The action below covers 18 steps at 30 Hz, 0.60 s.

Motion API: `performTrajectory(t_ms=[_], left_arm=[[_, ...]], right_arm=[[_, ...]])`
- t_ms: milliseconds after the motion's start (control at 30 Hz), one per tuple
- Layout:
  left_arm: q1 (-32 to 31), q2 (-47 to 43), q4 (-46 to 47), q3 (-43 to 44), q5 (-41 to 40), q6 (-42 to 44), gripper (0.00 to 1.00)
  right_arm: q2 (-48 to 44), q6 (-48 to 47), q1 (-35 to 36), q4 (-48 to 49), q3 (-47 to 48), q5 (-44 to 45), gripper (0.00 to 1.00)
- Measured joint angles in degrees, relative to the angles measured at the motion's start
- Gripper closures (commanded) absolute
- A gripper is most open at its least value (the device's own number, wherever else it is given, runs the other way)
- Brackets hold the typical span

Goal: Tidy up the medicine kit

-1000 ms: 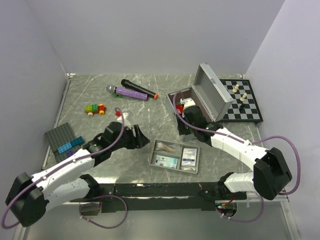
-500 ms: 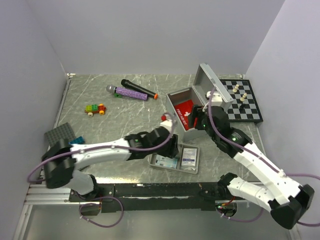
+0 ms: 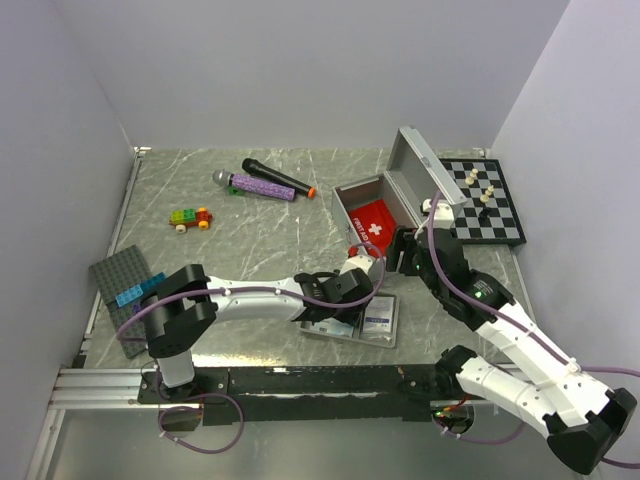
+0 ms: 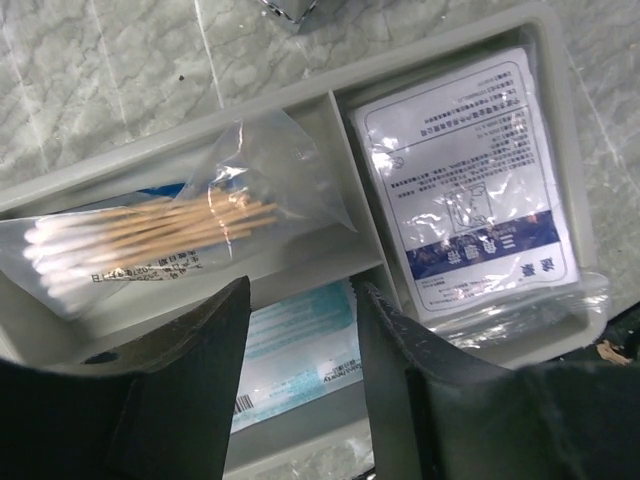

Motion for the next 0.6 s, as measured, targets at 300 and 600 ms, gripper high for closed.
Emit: performTrajectory(t_ms=[300,600], left_arm=[[-0.1,0.1,-1.9,1.6,-1.0,-0.3,0.45],[-2.8,2.4,-5.6,9.4,-1.1,-4.4,0.55]], right_arm=[[-3.3,0.0,0.0,-0.9,-0.5,-0.2,0.28],[-4.2,0.0,0.0,-1.1,-0.5,0.0,0.28]])
